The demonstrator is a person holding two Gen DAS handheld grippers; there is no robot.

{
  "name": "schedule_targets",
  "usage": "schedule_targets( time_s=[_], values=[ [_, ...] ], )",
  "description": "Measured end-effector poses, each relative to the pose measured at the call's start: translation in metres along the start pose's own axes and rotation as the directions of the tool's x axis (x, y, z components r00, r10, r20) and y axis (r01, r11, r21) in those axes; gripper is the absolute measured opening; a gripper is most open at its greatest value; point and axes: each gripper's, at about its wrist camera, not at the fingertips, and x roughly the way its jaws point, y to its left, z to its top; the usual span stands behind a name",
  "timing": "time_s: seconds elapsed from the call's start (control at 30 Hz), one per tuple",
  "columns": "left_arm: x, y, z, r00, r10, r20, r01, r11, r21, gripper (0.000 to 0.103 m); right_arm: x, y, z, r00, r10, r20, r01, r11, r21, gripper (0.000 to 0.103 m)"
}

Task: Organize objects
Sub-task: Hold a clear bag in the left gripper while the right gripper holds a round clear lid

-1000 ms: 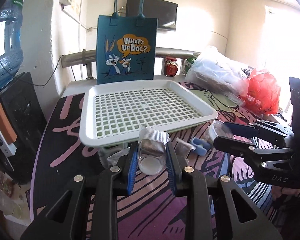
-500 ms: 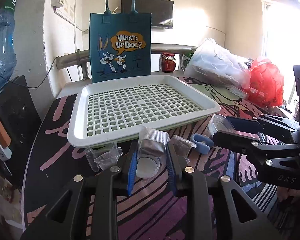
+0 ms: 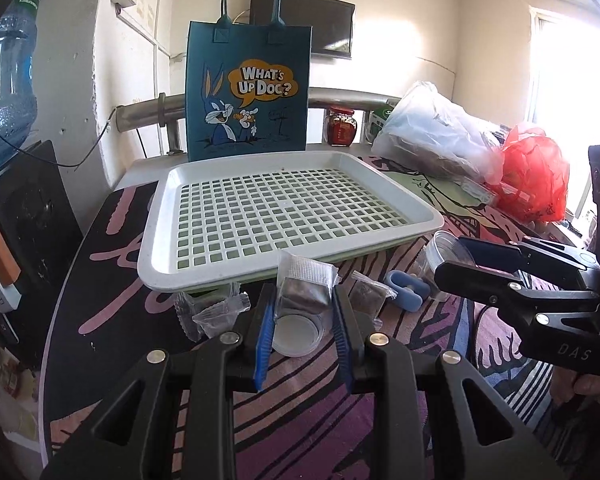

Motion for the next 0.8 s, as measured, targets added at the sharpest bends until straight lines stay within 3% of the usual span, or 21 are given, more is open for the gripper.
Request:
schedule_targets(
  time_s=[0.8],
  values=[
    [0.0019,0.0008,-0.0005,1.000,-0.001,-0.007,0.001,1.000,-0.001,0.026,0.0018,-0.0011,0.0002,1.000,0.001,-0.010,-0.001,1.000,0.007,0.039]
  ],
)
